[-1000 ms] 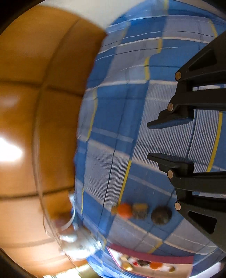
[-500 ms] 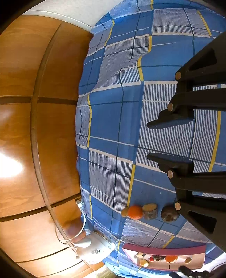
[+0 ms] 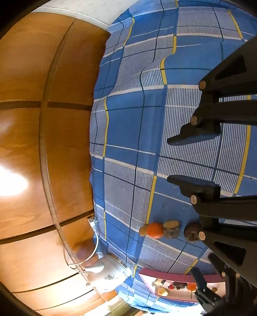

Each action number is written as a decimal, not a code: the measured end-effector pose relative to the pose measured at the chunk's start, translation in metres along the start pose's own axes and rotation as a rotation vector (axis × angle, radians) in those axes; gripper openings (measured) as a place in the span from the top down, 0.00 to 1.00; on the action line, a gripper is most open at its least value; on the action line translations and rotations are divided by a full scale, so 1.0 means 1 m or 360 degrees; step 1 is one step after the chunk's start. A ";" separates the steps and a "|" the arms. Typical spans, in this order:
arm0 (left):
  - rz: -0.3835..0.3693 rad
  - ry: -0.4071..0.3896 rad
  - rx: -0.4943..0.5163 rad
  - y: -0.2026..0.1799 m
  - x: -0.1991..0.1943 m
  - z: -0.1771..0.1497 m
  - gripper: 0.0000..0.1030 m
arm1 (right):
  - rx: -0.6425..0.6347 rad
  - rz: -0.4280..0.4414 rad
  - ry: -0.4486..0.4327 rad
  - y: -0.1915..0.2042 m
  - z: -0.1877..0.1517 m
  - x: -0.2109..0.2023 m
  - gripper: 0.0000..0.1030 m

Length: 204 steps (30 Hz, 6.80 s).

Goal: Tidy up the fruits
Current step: 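Grasp the dark round fruit with the left gripper, then grasp the orange with the right gripper while the left gripper holds the dark fruit, then carry the dark round fruit into the tray and open the left gripper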

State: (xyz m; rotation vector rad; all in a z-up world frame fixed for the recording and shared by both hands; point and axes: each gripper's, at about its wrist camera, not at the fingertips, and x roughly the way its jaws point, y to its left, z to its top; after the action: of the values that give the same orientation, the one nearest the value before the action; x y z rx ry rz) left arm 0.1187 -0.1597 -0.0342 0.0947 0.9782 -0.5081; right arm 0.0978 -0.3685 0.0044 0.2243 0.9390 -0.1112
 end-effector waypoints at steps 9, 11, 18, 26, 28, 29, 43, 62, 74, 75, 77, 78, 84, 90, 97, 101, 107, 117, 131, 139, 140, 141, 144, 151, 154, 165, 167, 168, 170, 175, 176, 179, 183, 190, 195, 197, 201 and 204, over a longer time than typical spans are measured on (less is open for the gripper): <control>0.0075 0.0065 -0.0011 -0.013 0.045 0.016 0.35 | -0.0031 0.0046 0.0014 0.008 0.000 0.001 0.69; 0.0058 0.0098 0.0013 -0.016 0.055 0.014 0.54 | -0.0039 0.0049 0.0016 0.009 0.000 0.001 0.69; -0.0002 0.0042 0.0038 -0.011 0.037 -0.012 0.54 | -0.0034 0.0043 0.0030 0.007 -0.001 0.004 0.69; 0.0046 -0.0043 0.0144 -0.006 0.003 -0.059 0.54 | -0.0070 0.0011 0.0075 0.010 -0.006 0.011 0.69; 0.0046 -0.0062 0.0143 -0.003 0.000 -0.064 0.54 | -0.0073 0.0002 0.0086 0.010 -0.007 0.013 0.69; 0.0041 -0.0059 0.0136 -0.002 0.000 -0.066 0.54 | -0.0076 -0.0002 0.0093 0.010 -0.008 0.015 0.69; 0.0020 -0.0112 0.0177 -0.002 0.003 -0.071 0.55 | -0.0147 0.0045 0.0158 0.020 -0.015 0.028 0.69; -0.0011 -0.0151 0.0182 -0.001 0.001 -0.074 0.55 | -0.0203 0.0193 0.0208 0.035 -0.020 0.037 0.69; -0.0045 -0.0167 0.0180 0.001 0.001 -0.074 0.55 | -0.0257 0.0358 0.0233 0.070 0.000 0.044 0.65; -0.0048 -0.0169 0.0179 0.002 0.001 -0.074 0.55 | -0.0278 0.0383 0.0243 0.077 0.004 0.047 0.65; -0.0052 -0.0171 0.0178 0.002 0.001 -0.074 0.55 | -0.0342 0.0387 0.0250 0.093 0.010 0.054 0.65; -0.0055 -0.0172 0.0177 0.003 0.001 -0.073 0.55 | -0.0364 0.0382 0.0253 0.099 0.013 0.058 0.64; -0.0069 -0.0179 0.0169 0.004 0.001 -0.074 0.55 | -0.0476 0.0353 0.0325 0.131 0.029 0.090 0.58; -0.0080 -0.0183 0.0162 0.006 0.001 -0.075 0.55 | -0.0599 0.0263 0.0401 0.152 0.030 0.120 0.44; -0.0085 -0.0179 0.0154 0.006 0.001 -0.075 0.55 | -0.0568 0.0227 0.0354 0.150 0.031 0.123 0.62; -0.0079 -0.0175 0.0155 0.005 0.001 -0.074 0.55 | -0.0495 0.0186 0.0221 0.135 0.039 0.100 0.62; -0.0075 -0.0162 0.0149 0.005 0.002 -0.073 0.55 | -0.0393 0.0117 0.0225 0.088 0.030 0.070 0.62; -0.0035 -0.0107 0.0147 0.001 0.001 -0.065 0.55 | -0.0292 -0.0032 0.0383 0.029 -0.029 0.073 0.62; 0.0021 -0.0206 0.0067 0.007 -0.052 -0.056 0.55 | -0.0284 -0.0013 0.0349 0.028 -0.030 0.078 0.62; 0.0066 -0.0242 0.0016 0.013 -0.075 -0.058 0.55 | -0.0293 -0.0016 0.0346 0.029 -0.029 0.079 0.62; 0.0072 -0.0248 0.0012 0.014 -0.078 -0.058 0.55 | -0.0297 -0.0019 0.0346 0.029 -0.029 0.079 0.62; 0.0079 -0.0255 0.0010 0.014 -0.080 -0.058 0.55 | -0.0302 -0.0022 0.0344 0.030 -0.030 0.079 0.62; 0.0108 -0.0275 -0.0004 0.018 -0.088 -0.059 0.55 | -0.0313 -0.0030 0.0342 0.031 -0.030 0.078 0.62; 0.0183 -0.0311 -0.0051 0.031 -0.103 -0.062 0.55 | -0.0331 -0.0044 0.0339 0.032 -0.030 0.077 0.62; 0.0209 -0.0321 -0.0070 0.037 -0.108 -0.064 0.55 | -0.0339 -0.0049 0.0337 0.033 -0.031 0.077 0.62; 0.0253 -0.0310 -0.0199 0.071 -0.115 -0.070 0.55 | -0.0357 -0.0056 0.0334 0.033 -0.031 0.077 0.62; 0.0281 -0.0312 -0.0276 0.090 -0.118 -0.071 0.55 | -0.0357 -0.0057 0.0334 0.033 -0.031 0.077 0.62; 0.0294 -0.0312 -0.0317 0.100 -0.120 -0.071 0.55 | -0.0359 -0.0058 0.0334 0.033 -0.031 0.077 0.62; 0.0341 -0.0313 -0.0409 0.126 -0.123 -0.072 0.55 | -0.0361 -0.0060 0.0335 0.033 -0.031 0.077 0.62; 0.0442 -0.0277 -0.0597 0.187 -0.123 -0.074 0.55 | -0.0369 -0.0065 0.0337 0.034 -0.030 0.077 0.62; 0.0472 -0.0266 -0.0638 0.200 -0.122 -0.074 0.55 | -0.0370 -0.0066 0.0337 0.034 -0.030 0.077 0.62; 0.0500 -0.0242 -0.0692 0.227 -0.115 -0.071 0.55 | -0.0369 -0.0065 0.0337 0.035 -0.031 0.077 0.62; 0.0553 -0.0229 -0.0694 0.246 -0.105 -0.063 0.55 | -0.0366 -0.0069 0.0337 0.035 -0.031 0.077 0.62; 0.0643 -0.0199 -0.0692 0.269 -0.081 -0.048 0.51 | -0.0359 -0.0071 0.0336 0.035 -0.031 0.076 0.62; 0.0679 -0.0245 -0.0703 0.266 -0.090 -0.051 0.42 | -0.0364 -0.0074 0.0335 0.035 -0.031 0.076 0.62; 0.0705 -0.0258 -0.0719 0.260 -0.097 -0.056 0.42 | -0.0368 -0.0076 0.0335 0.035 -0.031 0.076 0.62; 0.0717 -0.0286 -0.0745 0.245 -0.109 -0.065 0.42 | -0.0378 -0.0085 0.0333 0.037 -0.031 0.076 0.62; 0.0700 -0.0326 -0.0710 0.227 -0.117 -0.069 0.42 | -0.0385 -0.0092 0.0330 0.038 -0.032 0.076 0.62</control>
State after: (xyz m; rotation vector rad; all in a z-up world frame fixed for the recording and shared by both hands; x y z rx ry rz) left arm 0.1154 0.1043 -0.0114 -0.1399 0.8180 0.1085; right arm 0.1244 -0.3240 -0.0699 -0.0161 1.1556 -0.0265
